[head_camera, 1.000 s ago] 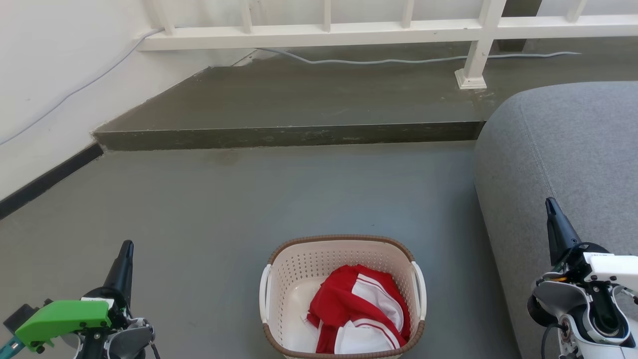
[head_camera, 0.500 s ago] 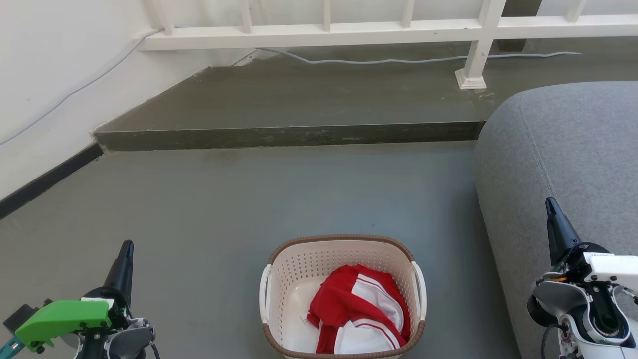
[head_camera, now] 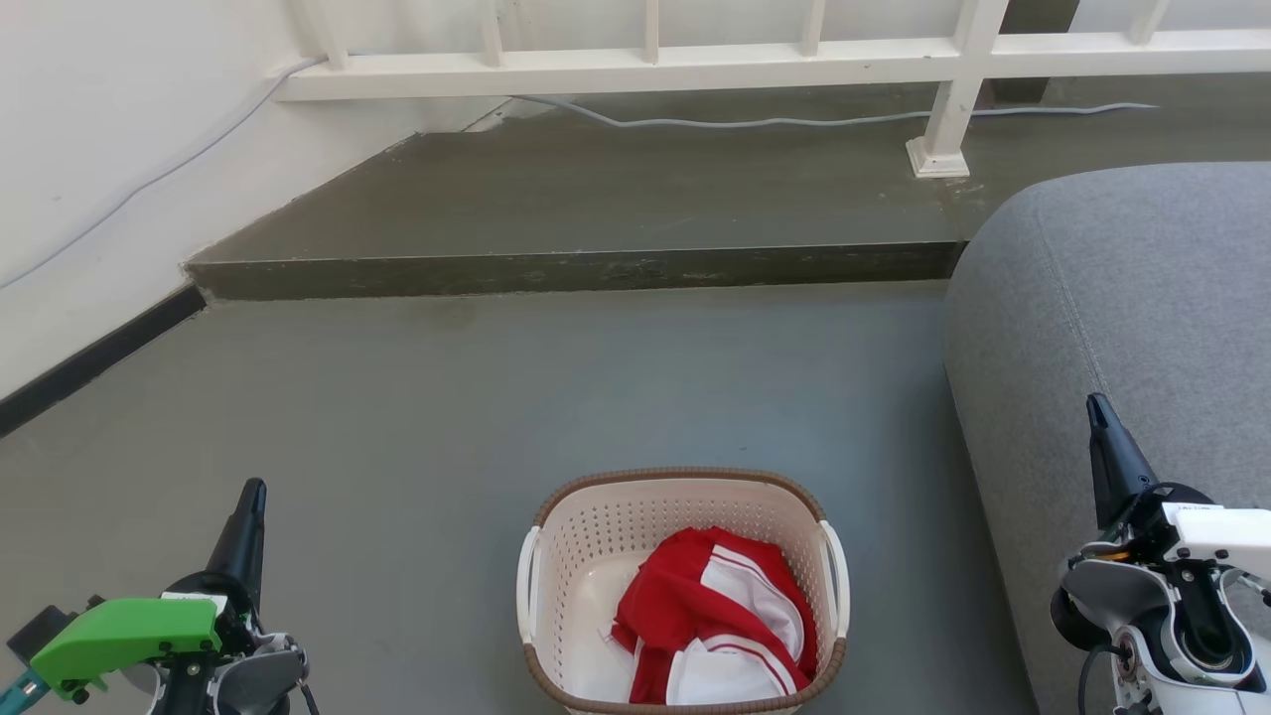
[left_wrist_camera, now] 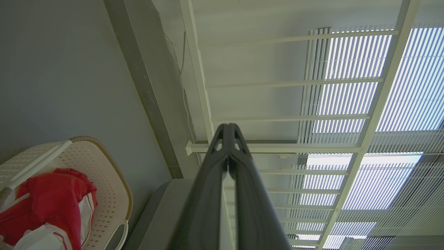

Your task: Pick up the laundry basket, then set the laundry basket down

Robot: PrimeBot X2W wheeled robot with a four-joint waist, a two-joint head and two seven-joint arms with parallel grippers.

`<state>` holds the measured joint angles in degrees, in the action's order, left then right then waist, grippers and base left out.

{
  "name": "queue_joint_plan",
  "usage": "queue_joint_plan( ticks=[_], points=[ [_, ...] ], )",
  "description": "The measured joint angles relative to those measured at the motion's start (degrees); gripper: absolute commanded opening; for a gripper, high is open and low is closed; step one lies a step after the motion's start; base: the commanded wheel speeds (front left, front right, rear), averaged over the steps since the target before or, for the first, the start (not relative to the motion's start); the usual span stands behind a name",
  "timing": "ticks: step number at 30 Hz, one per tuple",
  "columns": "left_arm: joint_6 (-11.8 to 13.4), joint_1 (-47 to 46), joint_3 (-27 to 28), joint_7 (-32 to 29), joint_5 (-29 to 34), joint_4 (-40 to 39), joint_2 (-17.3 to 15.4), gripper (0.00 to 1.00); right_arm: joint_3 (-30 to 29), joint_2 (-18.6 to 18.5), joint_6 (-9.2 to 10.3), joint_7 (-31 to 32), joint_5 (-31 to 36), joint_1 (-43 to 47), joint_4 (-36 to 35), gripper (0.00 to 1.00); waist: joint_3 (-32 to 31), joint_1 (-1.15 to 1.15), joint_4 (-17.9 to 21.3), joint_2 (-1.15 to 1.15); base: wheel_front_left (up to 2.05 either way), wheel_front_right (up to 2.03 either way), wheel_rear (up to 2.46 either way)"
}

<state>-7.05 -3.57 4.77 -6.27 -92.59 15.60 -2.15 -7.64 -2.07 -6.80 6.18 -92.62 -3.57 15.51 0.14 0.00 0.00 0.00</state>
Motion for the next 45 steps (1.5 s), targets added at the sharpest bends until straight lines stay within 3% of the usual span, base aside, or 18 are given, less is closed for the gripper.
queue_joint_plan(
  ticks=[45],
  points=[
    [0.0, 0.0, 0.0, 0.0, 0.0, 0.0, 0.0, 0.0, 0.0, 0.0, 0.0, 0.0, 0.0, 0.0, 0.0, 0.0, 0.0, 0.0, 0.0, 0.0, 0.0, 0.0, 0.0]
  ],
)
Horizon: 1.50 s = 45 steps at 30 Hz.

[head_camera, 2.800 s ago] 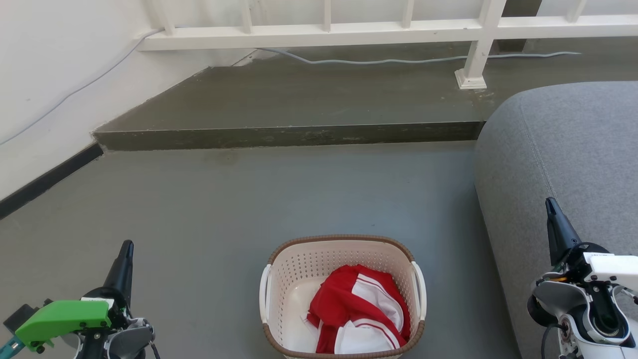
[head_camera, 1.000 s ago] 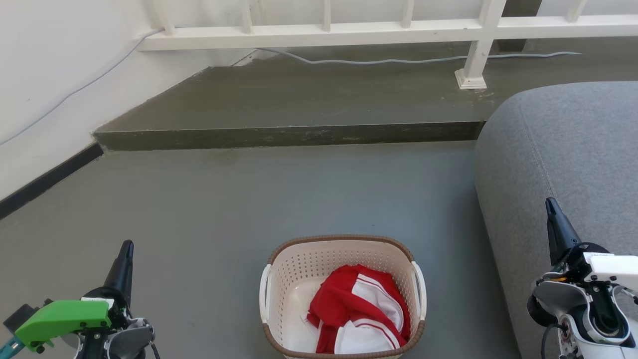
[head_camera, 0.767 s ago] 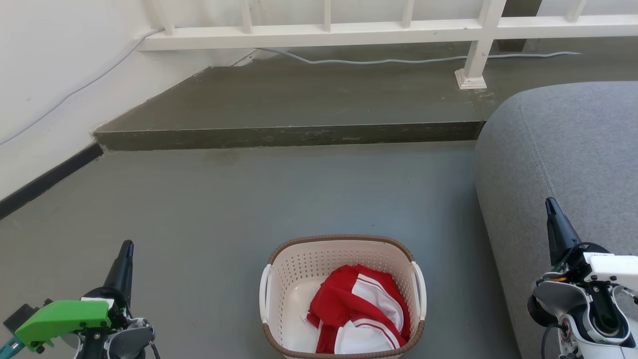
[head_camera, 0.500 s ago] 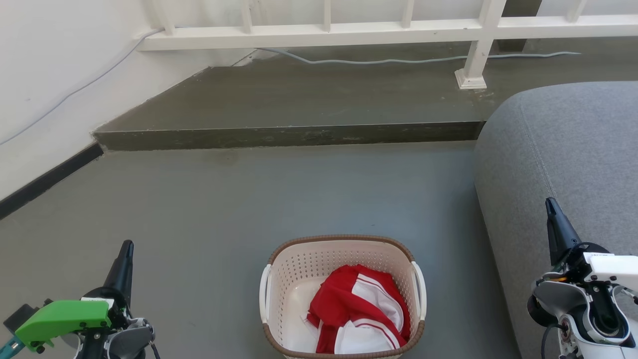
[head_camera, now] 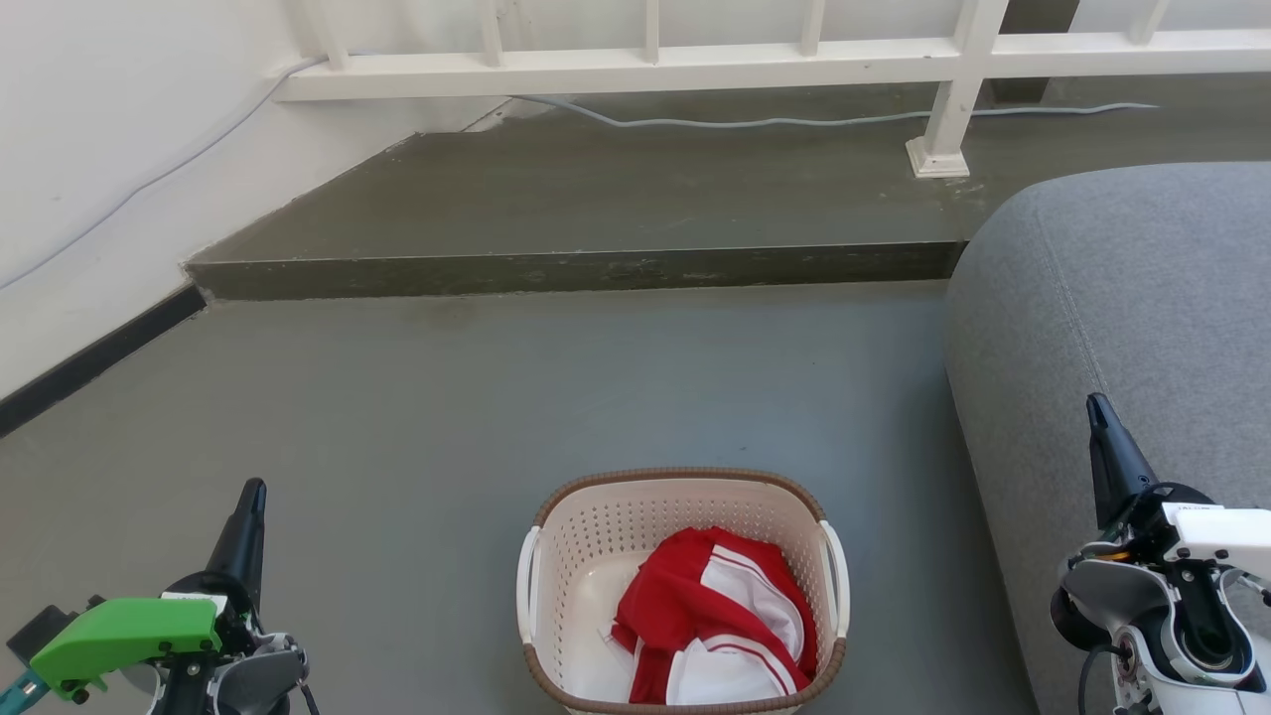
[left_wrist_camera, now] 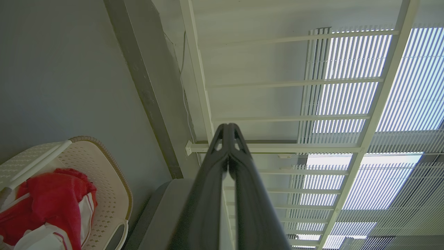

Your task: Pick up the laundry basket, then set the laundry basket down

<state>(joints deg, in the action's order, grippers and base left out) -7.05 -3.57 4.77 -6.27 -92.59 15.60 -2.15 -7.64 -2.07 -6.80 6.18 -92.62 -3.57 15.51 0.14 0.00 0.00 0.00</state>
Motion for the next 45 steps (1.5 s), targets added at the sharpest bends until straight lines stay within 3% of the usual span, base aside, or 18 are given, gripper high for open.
queue_joint_plan(
  ticks=[45],
  points=[
    [0.0, 0.0, 0.0, 0.0, 0.0, 0.0, 0.0, 0.0, 0.0, 0.0, 0.0, 0.0, 0.0, 0.0, 0.0, 0.0, 0.0, 0.0, 0.0, 0.0, 0.0, 0.0, 0.0]
  ],
)
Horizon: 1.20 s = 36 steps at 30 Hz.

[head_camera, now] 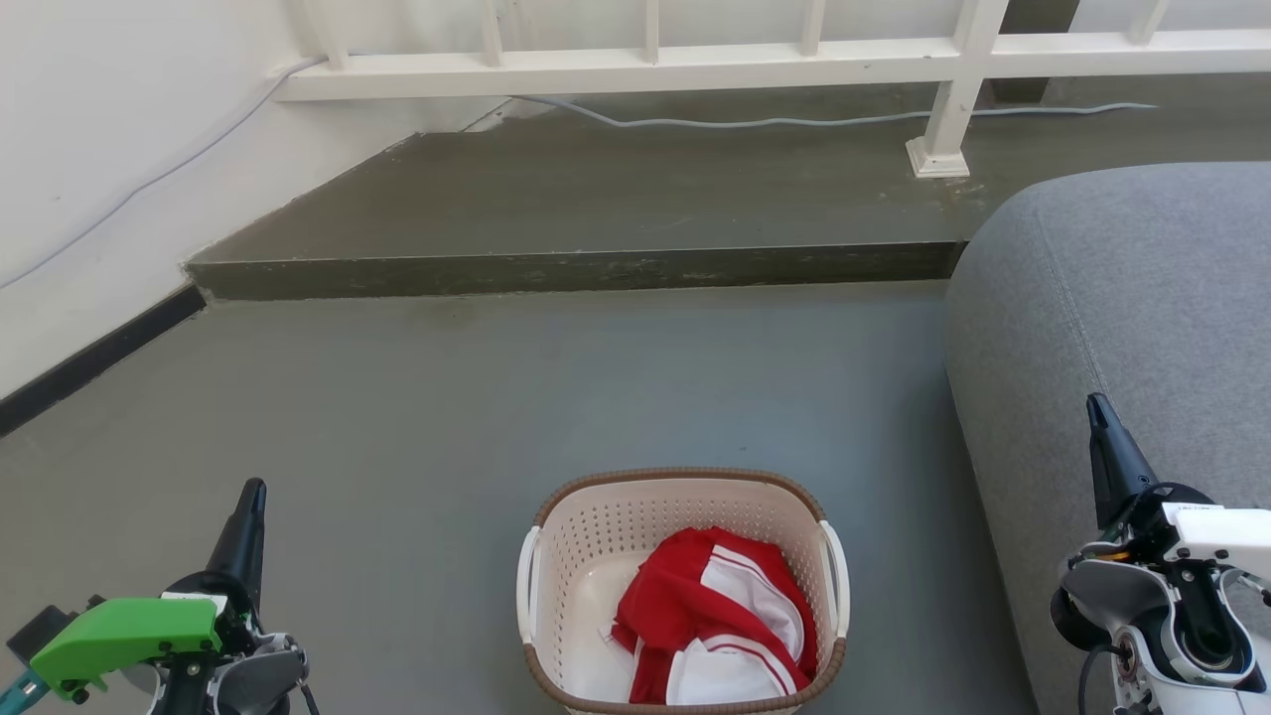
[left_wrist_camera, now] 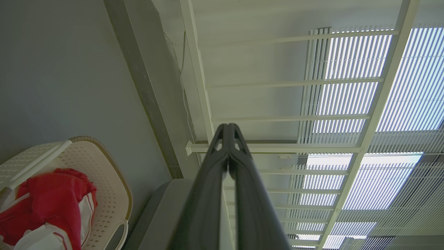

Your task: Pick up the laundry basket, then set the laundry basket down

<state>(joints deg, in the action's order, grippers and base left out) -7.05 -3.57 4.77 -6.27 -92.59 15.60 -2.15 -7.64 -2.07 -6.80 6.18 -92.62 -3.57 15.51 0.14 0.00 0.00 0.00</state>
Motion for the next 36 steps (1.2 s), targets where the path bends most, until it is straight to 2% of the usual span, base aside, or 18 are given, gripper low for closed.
queue_joint_plan(
  ticks=[29, 30, 31, 32, 33, 36],
  points=[
    [0.0, 0.0, 0.0, 0.0, 0.0, 0.0, 0.0, 0.0, 0.0, 0.0, 0.0, 0.0, 0.0, 0.0, 0.0, 0.0, 0.0, 0.0, 0.0, 0.0, 0.0, 0.0, 0.0],
    [0.01, 0.04, -0.01, 0.0, -0.01, 0.13, 0.02, 1.0, 0.01, 0.05, 0.02, 0.0, -0.01, 0.05, 0.11, 1.0, 0.0, 0.0, 0.0, 0.0, 0.0, 0.0, 0.0],
    [0.04, 0.12, -0.07, 0.0, -0.01, 0.69, 0.07, 1.0, 0.05, 0.18, 0.13, -0.01, -0.01, 0.26, 0.49, 1.0, 0.0, 0.0, 0.0, 0.0, 0.0, 0.0, 0.0],
    [0.08, 0.36, -0.1, 0.0, -0.01, 1.36, 0.23, 0.0, 0.13, 0.43, 0.3, 0.0, -0.01, 0.75, 1.13, 0.0, 0.0, 0.0, 0.0, 0.0, 0.0, 0.0, 0.0],
    [0.08, 0.58, -0.11, 0.0, -0.01, 2.1, 0.54, 1.0, 0.2, 0.71, 0.32, 0.0, -0.01, 1.31, 1.8, 1.0, 0.0, 0.0, 0.0, 0.0, 0.0, 0.0, 0.0],
    [0.09, 1.54, -0.53, 0.02, -0.01, 2.85, 1.22, 1.0, 0.35, 1.35, 0.33, -0.01, -0.02, 2.71, 2.69, 1.0, 0.01, 0.0, 0.01, 0.0, 0.0, 0.0, 0.0]
  ],
)
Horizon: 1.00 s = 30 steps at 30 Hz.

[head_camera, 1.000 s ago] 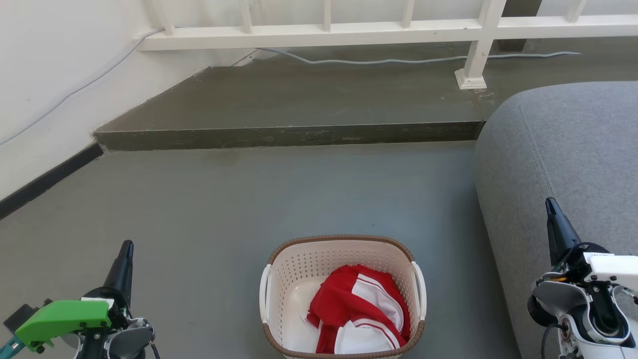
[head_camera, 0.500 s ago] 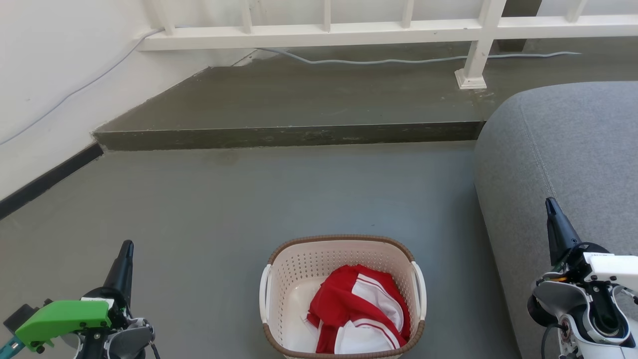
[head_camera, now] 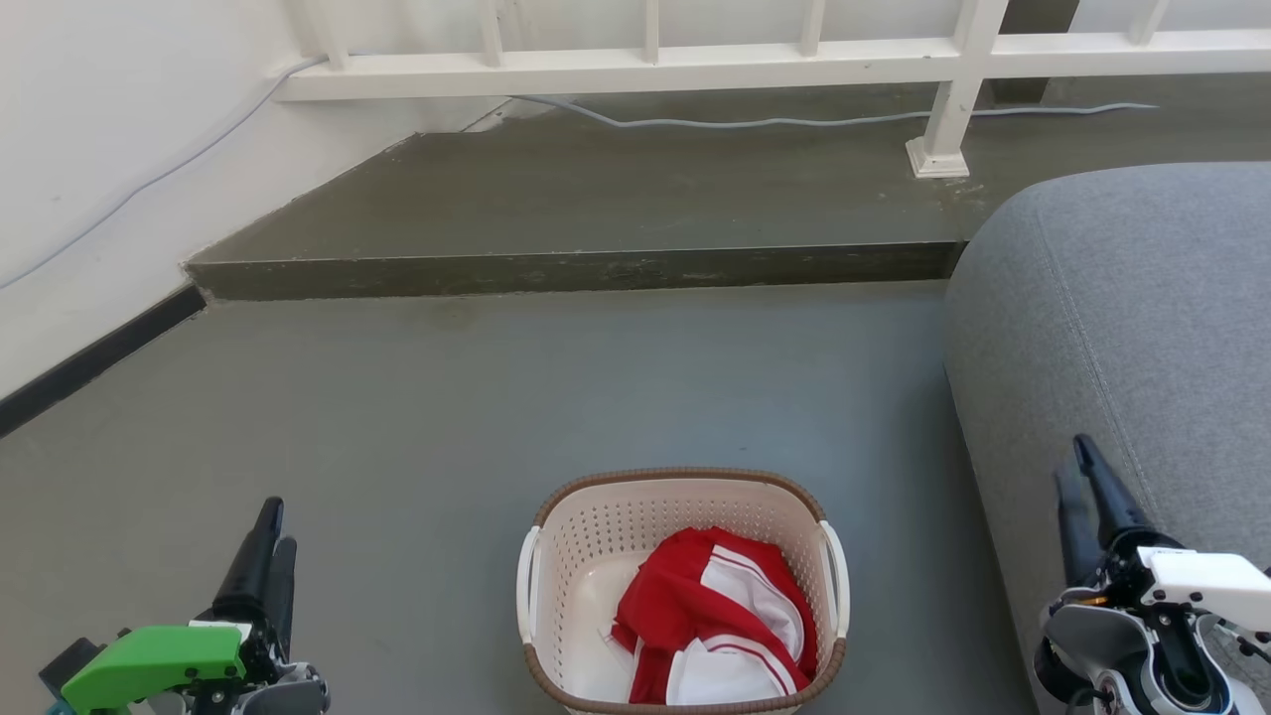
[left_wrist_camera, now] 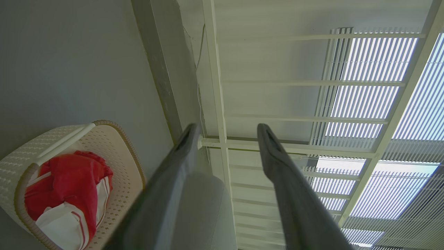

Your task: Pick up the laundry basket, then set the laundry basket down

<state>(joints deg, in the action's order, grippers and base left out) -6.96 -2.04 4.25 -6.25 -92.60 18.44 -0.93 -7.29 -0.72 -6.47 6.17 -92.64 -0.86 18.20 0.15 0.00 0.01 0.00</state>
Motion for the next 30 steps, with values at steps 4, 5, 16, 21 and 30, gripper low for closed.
queue_joint_plan(
  ticks=[4, 5, 16, 21, 30],
  points=[
    [0.0, -0.01, -0.36, 0.34, 0.0, -0.21, -0.02, 1.0, 0.05, 0.04, 0.0, -0.18, -0.04, 0.02, -0.38, 1.0, 0.03, 0.0, -0.02, 0.0, 0.0, 0.0, 0.0],
    [0.0, -0.01, -0.44, 0.57, 0.0, -0.31, -0.02, 1.0, 0.12, 0.04, 0.0, -0.43, -0.1, 0.02, -0.52, 1.0, 0.04, 0.0, -0.03, 0.0, 0.0, 0.0, 0.0],
    [0.0, -0.07, -2.16, 2.87, 1.93, -1.91, -0.18, 1.0, 0.93, -0.04, -0.01, -1.91, 0.79, -0.02, -2.63, 1.0, 0.16, 0.0, -0.15, 0.0, 0.0, 0.0, 0.0],
    [0.0, -0.18, -3.49, 4.19, 5.08, -2.41, -0.71, 1.0, 2.08, -0.96, -0.01, -3.2, 2.94, -0.06, -3.86, 1.0, 0.26, 0.0, -0.18, 0.0, 0.0, 0.0, 0.0],
    [-0.01, -0.34, -5.54, 6.03, 10.07, -2.56, -2.11, 1.0, 4.25, -1.59, -0.02, -5.19, 6.28, -0.14, -5.84, 1.0, 0.42, 0.0, -0.14, 0.0, 0.0, 0.0, 0.0]
  ],
)
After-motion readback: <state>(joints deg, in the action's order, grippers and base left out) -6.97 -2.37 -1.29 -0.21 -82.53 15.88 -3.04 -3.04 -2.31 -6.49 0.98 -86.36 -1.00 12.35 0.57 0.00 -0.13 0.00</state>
